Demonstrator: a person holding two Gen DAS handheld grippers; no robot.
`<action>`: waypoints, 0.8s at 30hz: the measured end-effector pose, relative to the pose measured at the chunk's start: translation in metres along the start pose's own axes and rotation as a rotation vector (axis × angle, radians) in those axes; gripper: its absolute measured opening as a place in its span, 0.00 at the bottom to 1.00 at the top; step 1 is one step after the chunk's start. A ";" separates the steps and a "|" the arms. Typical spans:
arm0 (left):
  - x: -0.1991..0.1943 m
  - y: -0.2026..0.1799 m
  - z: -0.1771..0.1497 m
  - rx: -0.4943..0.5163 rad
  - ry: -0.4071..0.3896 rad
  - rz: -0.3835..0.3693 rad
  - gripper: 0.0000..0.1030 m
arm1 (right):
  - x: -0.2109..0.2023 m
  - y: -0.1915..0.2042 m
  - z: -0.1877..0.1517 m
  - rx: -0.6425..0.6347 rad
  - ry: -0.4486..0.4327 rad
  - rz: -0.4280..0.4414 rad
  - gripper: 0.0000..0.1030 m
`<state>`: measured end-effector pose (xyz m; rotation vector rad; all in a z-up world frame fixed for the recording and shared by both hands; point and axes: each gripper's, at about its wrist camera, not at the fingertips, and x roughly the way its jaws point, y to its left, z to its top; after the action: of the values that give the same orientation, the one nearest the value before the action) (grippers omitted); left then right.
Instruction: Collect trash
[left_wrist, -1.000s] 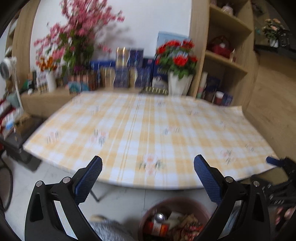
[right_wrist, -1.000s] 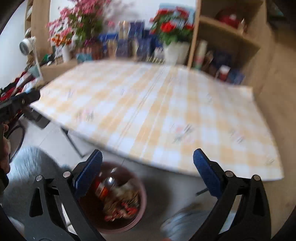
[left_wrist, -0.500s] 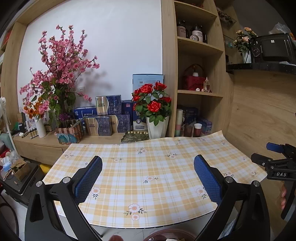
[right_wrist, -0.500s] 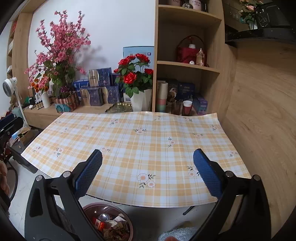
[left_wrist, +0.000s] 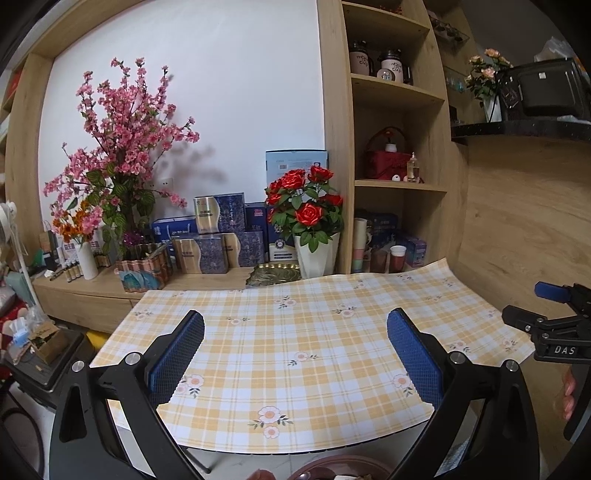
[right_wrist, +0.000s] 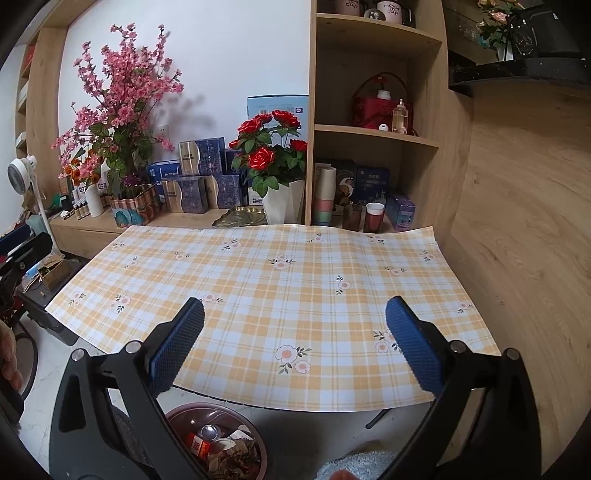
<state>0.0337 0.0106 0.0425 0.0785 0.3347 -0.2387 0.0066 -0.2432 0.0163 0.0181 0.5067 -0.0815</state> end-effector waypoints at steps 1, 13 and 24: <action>0.001 0.000 0.000 0.003 0.005 0.009 0.94 | 0.000 0.001 0.000 -0.002 -0.001 0.000 0.94; 0.005 0.007 -0.001 -0.026 0.036 0.049 0.94 | -0.002 -0.001 0.002 0.007 -0.002 -0.011 0.94; 0.006 0.007 -0.003 -0.021 0.045 0.038 0.94 | -0.004 -0.005 0.003 0.015 -0.013 -0.012 0.94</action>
<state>0.0402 0.0162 0.0382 0.0696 0.3804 -0.1959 0.0045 -0.2479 0.0209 0.0296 0.4932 -0.0976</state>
